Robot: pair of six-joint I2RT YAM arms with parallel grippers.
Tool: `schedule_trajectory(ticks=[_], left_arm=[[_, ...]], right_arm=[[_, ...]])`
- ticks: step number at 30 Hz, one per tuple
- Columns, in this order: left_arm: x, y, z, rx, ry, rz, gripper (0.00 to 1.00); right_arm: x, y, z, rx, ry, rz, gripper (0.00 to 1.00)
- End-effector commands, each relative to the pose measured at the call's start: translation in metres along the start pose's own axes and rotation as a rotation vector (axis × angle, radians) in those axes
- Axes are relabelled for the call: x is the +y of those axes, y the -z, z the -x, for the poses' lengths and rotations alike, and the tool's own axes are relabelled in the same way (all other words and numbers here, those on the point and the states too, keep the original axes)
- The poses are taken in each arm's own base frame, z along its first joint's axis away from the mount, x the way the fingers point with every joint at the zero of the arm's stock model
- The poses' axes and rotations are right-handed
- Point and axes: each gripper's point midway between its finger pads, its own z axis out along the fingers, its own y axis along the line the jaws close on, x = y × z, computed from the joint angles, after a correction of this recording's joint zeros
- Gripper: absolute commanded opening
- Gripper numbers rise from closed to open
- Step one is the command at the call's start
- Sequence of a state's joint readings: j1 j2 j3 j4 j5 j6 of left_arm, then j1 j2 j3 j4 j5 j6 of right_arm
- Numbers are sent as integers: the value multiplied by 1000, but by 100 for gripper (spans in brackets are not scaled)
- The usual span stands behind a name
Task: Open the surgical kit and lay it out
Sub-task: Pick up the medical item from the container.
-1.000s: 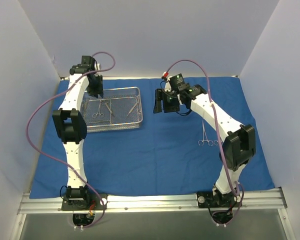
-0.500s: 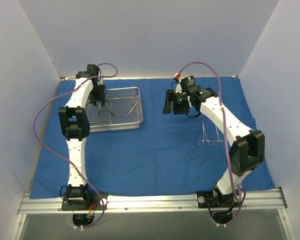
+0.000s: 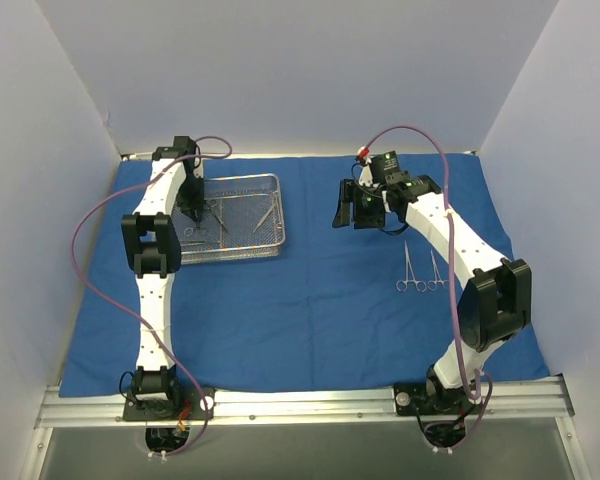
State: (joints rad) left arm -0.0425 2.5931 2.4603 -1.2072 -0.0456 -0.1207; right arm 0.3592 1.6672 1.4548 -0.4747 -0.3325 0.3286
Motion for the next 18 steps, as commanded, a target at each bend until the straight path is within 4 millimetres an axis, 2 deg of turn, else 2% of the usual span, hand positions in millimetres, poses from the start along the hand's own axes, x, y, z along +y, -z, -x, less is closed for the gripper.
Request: schedule_trajectory(ticks=[1,4,5,9,10,12,13,14,15,18], left_arm=[[15,-36,-37,163,25,-3,23],[14,-38,-37,158,17,-19,15],[14,-38,-36,160,17,-19,3],[19,-23,-25,110,23,7,2],[20,-3,-15,60,30,9,2],[22,18,-3,-8,67,29,2],[21,46,10,-83,83,19,2],[16,53,11,-101,90,-12,2],[13,78,23,-176,122,-35,2],[3,99,25,-215,153,-85,2]], right_arm=[[1,10,5,-22,17,15,57],[0,9,7,-28,17,14,57],[0,9,7,-28,15,14,57],[1,8,7,-25,10,17,57],[1,7,8,-28,11,18,57],[2,5,9,-26,12,21,57],[2,5,10,-29,14,24,57],[4,4,11,-29,19,29,57],[4,-1,10,-20,18,32,56],[9,-9,15,-15,27,48,56]])
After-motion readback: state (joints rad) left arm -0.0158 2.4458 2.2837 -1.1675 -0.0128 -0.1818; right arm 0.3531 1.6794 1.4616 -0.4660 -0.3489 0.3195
